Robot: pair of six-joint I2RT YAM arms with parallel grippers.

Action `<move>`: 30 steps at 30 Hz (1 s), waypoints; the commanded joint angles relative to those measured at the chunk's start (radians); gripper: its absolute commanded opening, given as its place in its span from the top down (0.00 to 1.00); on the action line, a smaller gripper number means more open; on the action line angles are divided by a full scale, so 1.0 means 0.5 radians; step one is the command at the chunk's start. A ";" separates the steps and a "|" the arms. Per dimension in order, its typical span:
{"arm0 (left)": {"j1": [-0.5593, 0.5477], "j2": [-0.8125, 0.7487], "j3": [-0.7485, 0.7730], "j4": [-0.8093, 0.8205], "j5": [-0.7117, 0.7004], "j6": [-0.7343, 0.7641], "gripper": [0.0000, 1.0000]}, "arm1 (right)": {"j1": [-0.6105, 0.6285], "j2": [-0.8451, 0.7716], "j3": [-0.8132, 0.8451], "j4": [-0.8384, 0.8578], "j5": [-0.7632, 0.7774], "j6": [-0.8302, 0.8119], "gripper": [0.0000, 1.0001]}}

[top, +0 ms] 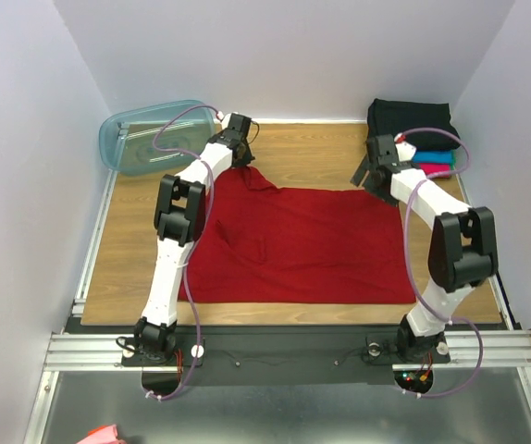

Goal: Fold and stack the t-shirts
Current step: Fold the tshirt

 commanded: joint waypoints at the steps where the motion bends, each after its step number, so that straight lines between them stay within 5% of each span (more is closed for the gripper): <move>1: 0.003 -0.345 -0.161 0.075 -0.033 0.047 1.00 | 0.009 0.154 0.223 0.059 0.204 0.000 0.00; 12: 0.003 -0.542 -0.458 0.152 -0.085 0.126 1.00 | -0.040 0.550 0.594 0.052 0.437 -0.125 0.09; 30: -0.009 -0.910 -0.980 0.263 -0.052 -0.021 1.00 | -0.129 0.780 0.582 0.052 0.379 -0.018 0.26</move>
